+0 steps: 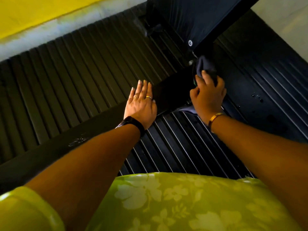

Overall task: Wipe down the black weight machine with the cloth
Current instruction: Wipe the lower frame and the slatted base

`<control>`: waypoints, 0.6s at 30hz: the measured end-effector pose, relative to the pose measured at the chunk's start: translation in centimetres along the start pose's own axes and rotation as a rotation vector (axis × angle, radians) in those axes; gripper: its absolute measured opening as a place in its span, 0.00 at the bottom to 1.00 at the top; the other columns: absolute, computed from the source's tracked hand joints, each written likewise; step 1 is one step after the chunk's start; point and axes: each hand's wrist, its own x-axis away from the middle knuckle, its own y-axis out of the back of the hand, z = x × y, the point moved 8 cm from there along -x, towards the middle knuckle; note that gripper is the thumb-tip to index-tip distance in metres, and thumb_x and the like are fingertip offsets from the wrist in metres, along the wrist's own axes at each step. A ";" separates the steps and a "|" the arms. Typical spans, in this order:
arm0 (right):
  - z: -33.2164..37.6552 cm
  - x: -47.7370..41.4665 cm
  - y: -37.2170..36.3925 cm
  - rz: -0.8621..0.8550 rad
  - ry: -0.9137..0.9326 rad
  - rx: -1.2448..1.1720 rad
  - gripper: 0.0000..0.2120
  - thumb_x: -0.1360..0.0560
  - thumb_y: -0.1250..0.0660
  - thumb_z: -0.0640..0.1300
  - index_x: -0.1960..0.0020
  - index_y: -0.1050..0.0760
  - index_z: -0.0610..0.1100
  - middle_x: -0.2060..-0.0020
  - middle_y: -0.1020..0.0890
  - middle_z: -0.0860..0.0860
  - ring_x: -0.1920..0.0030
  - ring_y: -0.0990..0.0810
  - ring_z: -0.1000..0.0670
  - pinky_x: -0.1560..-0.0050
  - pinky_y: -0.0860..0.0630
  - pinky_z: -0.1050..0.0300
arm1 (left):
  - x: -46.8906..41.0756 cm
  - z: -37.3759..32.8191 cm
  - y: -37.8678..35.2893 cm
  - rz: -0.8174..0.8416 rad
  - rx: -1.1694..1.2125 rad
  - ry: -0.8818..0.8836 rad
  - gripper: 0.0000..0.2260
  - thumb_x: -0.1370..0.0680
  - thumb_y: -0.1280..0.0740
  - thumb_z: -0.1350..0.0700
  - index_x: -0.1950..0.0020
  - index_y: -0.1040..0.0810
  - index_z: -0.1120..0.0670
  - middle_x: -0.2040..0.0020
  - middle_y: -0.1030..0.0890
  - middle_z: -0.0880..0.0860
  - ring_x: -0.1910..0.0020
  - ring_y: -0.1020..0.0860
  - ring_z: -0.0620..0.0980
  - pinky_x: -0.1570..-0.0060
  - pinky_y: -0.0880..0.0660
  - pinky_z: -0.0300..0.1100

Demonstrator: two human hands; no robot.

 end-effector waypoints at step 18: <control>1.6 -0.5 -0.7 0.018 -0.025 0.039 0.27 0.25 0.49 0.50 0.30 0.29 0.47 0.26 0.34 0.49 0.28 0.40 0.34 0.34 0.40 0.35 | 0.0 -0.6 -0.1 -0.033 0.012 -0.067 0.26 0.16 0.51 0.50 0.20 0.53 0.57 0.20 0.52 0.55 0.21 0.57 0.51 0.25 0.61 0.44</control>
